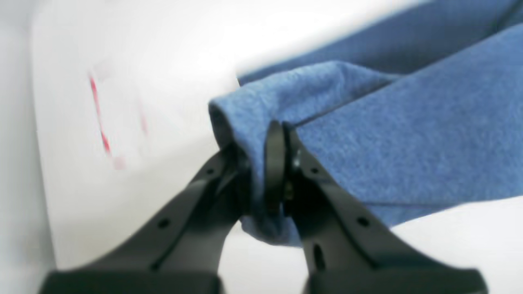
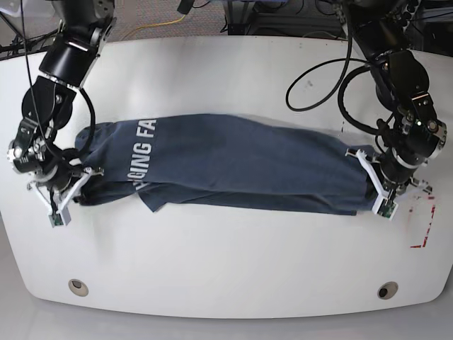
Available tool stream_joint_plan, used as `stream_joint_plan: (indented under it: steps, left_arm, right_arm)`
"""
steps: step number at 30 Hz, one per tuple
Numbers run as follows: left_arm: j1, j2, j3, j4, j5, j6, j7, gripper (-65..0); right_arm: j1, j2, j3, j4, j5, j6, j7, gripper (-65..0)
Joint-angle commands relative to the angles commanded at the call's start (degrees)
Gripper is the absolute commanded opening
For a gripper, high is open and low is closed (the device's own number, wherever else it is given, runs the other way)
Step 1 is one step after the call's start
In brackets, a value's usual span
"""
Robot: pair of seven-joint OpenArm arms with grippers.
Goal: Fold the T-shirt properly
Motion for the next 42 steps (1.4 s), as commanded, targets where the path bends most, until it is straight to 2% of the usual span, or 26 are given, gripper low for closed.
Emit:
stream_joint_plan:
  steps: [3, 9, 11, 15, 18, 22, 30, 36, 39, 42]
  left_arm:
    - [-4.1, 1.1, 0.0, -0.1, 0.0, 2.0, 0.2, -65.0]
    - [-11.8, 1.1, 0.0, -0.1, -0.1, 5.2, 0.2, -65.0]
    - [-14.8, 1.1, -0.1, 0.0, -0.2, 7.2, 0.2, -65.0]
    - [-20.7, 0.9, -0.3, 0.7, 0.0, 9.2, 0.3, -65.0]
    - [-25.1, 0.5, -0.3, 0.8, 0.1, 9.3, 0.3, -65.0]
    - [-33.4, -3.3, 0.0, 0.8, 0.2, 9.3, 2.2, -65.0]
    - [-45.6, -8.3, 0.0, 0.7, -0.2, 9.0, 4.5, -65.0]
    - [-44.5, -9.2, 0.0, 0.7, -0.4, 8.6, 4.4, -65.0]
    - [-40.1, -9.3, -0.4, 0.8, -0.4, 5.7, 4.4, -65.0]
    - [-34.3, -9.3, -0.5, 2.1, -0.4, 4.0, 4.2, -65.0]
  right_arm:
    - [4.7, 0.3, -3.4, -0.1, -3.1, 0.00, 1.9, -65.0]
    - [14.7, -0.3, -7.2, -0.1, -8.5, 0.00, 2.3, -65.0]
    - [18.1, -0.3, -8.6, -0.1, -9.1, 0.00, 2.3, -65.0]
    - [24.1, -0.3, -10.8, -0.1, -9.5, 0.00, 2.0, -65.0]
    - [28.4, -0.3, -11.9, 0.0, -9.6, 0.00, 1.8, -65.0]
    - [35.2, -0.1, -14.3, 0.4, -9.2, 0.00, -0.1, -65.0]
    - [43.2, -0.1, -15.6, 5.0, -9.1, 0.00, -0.4, -65.0]
    - [39.6, -0.2, -15.6, 11.6, -9.1, 0.09, -1.2, -65.0]
    - [34.1, -0.3, -15.1, 15.6, -9.1, 0.09, -1.2, -65.0]
    - [26.6, -0.4, -14.4, 19.6, -9.2, 0.09, -1.2, -65.0]
